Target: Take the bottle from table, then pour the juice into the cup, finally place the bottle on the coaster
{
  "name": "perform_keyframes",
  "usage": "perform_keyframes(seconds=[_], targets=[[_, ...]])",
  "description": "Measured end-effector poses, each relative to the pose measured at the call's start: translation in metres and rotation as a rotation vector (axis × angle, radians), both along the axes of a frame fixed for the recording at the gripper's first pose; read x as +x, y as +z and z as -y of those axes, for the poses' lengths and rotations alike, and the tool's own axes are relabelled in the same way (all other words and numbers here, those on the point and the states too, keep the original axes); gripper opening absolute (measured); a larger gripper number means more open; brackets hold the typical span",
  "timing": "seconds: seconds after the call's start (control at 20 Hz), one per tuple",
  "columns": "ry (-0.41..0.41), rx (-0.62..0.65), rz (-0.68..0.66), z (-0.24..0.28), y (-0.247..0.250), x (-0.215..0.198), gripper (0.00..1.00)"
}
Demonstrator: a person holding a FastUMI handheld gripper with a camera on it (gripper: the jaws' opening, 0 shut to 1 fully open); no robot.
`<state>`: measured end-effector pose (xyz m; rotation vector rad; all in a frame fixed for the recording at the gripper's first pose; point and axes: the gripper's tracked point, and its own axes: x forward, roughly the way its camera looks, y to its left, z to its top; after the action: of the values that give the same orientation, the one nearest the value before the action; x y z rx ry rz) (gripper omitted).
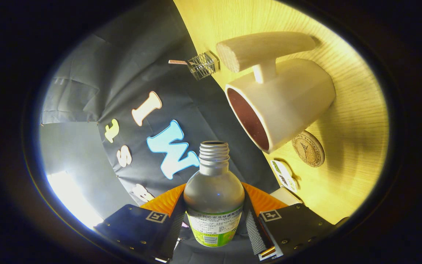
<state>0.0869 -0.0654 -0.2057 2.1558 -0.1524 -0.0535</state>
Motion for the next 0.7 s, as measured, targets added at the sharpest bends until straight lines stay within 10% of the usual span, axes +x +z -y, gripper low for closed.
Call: perform_keyframes(seconds=[0.7], targets=[[0.000,-0.034,-0.036,0.001,-0.012,-0.002,0.77]])
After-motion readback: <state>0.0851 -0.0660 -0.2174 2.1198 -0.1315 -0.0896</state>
